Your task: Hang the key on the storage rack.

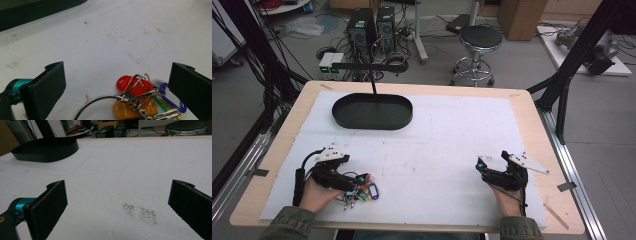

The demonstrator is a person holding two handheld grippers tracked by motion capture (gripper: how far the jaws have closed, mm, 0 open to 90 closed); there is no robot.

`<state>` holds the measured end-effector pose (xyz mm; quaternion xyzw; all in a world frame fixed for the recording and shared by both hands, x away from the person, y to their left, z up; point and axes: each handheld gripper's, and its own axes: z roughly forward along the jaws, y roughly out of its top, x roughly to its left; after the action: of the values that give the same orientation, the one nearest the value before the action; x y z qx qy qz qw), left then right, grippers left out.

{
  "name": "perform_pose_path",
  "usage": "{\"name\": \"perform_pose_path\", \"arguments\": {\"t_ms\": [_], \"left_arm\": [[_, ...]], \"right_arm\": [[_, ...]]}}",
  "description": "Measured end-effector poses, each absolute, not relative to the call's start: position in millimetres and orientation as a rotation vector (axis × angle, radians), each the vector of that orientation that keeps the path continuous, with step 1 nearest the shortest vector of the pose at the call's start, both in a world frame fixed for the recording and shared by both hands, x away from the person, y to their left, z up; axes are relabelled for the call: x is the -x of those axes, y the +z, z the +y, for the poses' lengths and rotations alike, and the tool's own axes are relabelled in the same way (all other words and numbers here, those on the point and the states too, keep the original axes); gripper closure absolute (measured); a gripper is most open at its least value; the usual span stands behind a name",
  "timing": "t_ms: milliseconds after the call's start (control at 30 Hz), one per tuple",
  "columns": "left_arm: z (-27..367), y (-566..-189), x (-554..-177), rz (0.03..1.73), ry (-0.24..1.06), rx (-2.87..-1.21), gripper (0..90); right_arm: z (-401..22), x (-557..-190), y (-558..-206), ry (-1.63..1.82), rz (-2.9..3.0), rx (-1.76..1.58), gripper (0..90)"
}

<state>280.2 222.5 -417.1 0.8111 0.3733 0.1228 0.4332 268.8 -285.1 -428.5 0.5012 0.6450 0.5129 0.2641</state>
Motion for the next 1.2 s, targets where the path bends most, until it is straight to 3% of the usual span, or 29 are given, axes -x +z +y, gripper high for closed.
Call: {"name": "perform_pose_path", "arguments": {"t_ms": [467, 633, 900, 967, 1033, 1133, 1167, 1200], "left_arm": [[210.8, -420.1, -279.0, 0.926, 0.242, -2.134, 3.0], [209.1, -419.7, -276.1, 0.922, 0.218, -2.147, 8.6], [203.1, -420.6, -267.5, 0.896, 0.153, -2.232, 30.1], [202.7, -420.7, -267.2, 0.896, 0.144, -2.24, 31.2], [201.9, -422.2, -266.9, 0.913, 0.149, -2.26, 39.2], [202.2, -423.9, -267.4, 0.919, 0.148, -2.262, 44.3], [202.5, -423.9, -267.3, 0.921, 0.154, -2.267, 51.8], [202.5, -424.4, -267.6, 0.923, 0.153, -2.257, 51.8]], "right_arm": [[-284.6, -269.4, -429.1, 1.373, 1.757, -1.354, 1.2], [-284.5, -269.6, -429.2, 1.371, 1.759, -1.356, 1.2], [-284.6, -269.4, -429.3, 1.366, 1.761, -1.358, 1.2], [-284.4, -269.4, -429.3, 1.366, 1.76, -1.359, 1.2], [-284.6, -269.6, -429.4, 1.363, 1.762, -1.354, 1.2], [-284.5, -269.6, -429.5, 1.363, 1.763, -1.355, 1.2], [-284.5, -269.7, -429.5, 1.363, 1.764, -1.354, 1.2], [-284.5, -269.7, -429.5, 1.363, 1.764, -1.354, 1.2]]}}
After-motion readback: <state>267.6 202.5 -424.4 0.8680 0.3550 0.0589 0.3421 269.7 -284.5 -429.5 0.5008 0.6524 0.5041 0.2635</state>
